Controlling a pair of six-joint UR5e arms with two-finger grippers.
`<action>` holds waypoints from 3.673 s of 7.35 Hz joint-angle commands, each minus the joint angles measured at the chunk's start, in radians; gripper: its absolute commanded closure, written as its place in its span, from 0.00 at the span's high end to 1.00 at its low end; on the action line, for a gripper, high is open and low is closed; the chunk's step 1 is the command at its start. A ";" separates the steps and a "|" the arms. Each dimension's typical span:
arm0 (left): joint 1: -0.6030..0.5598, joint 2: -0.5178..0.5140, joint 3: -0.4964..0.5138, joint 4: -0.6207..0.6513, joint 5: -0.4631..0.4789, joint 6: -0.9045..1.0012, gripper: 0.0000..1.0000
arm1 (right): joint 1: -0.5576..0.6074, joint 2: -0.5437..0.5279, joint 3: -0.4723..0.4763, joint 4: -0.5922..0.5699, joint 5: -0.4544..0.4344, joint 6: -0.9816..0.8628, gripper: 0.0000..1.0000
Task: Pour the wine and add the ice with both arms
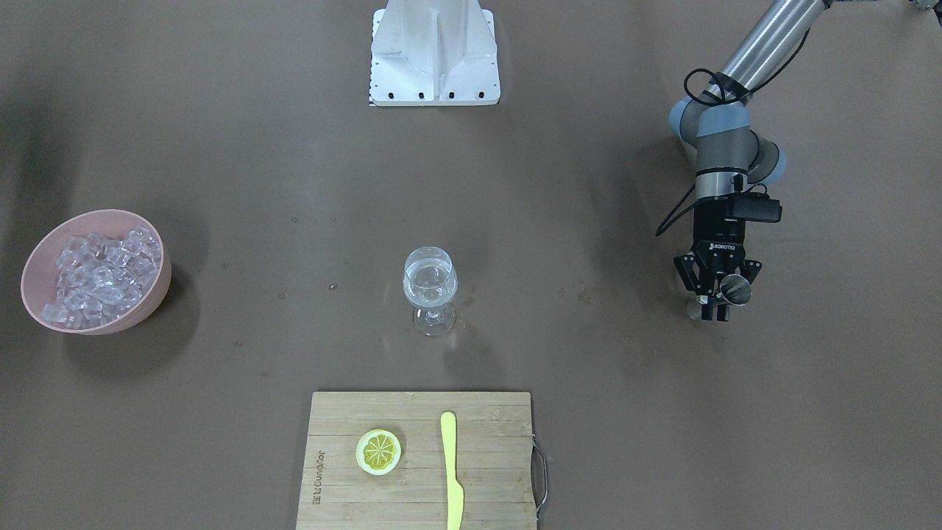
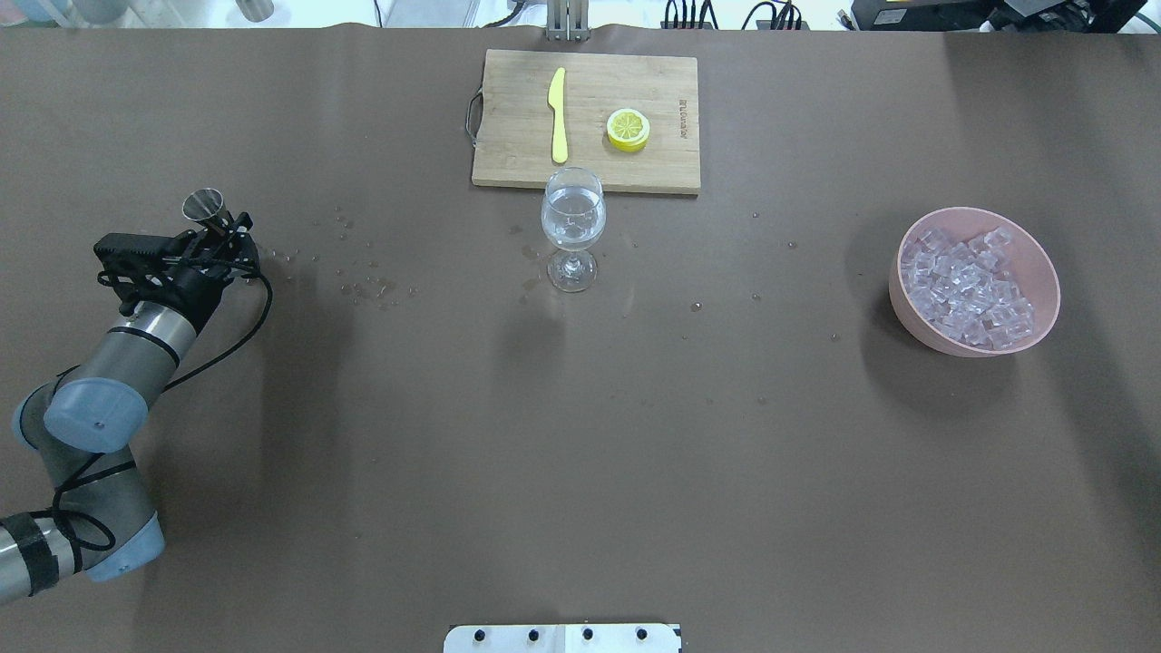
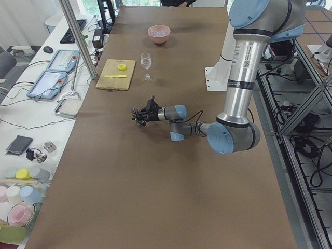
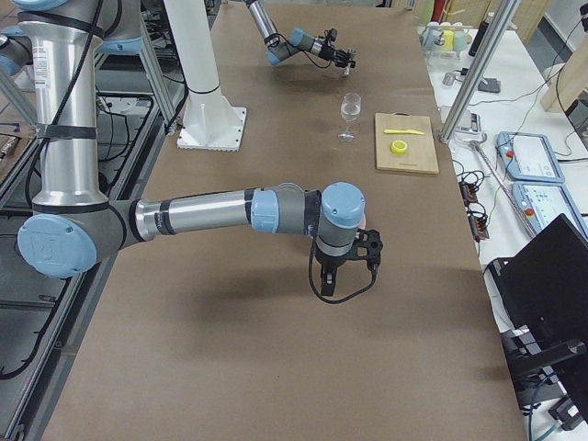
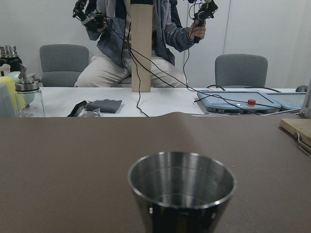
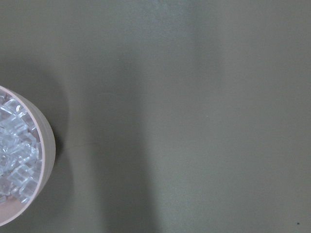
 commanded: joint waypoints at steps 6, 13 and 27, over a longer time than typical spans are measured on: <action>-0.001 -0.005 -0.005 0.004 -0.002 0.049 0.98 | 0.000 0.002 0.002 0.000 0.001 0.000 1.00; -0.001 0.055 -0.060 0.004 -0.002 0.062 0.98 | 0.000 0.000 0.002 0.000 -0.001 0.000 1.00; 0.127 0.330 -0.637 0.417 -0.006 -0.064 0.98 | 0.000 0.001 0.004 0.001 -0.003 0.000 1.00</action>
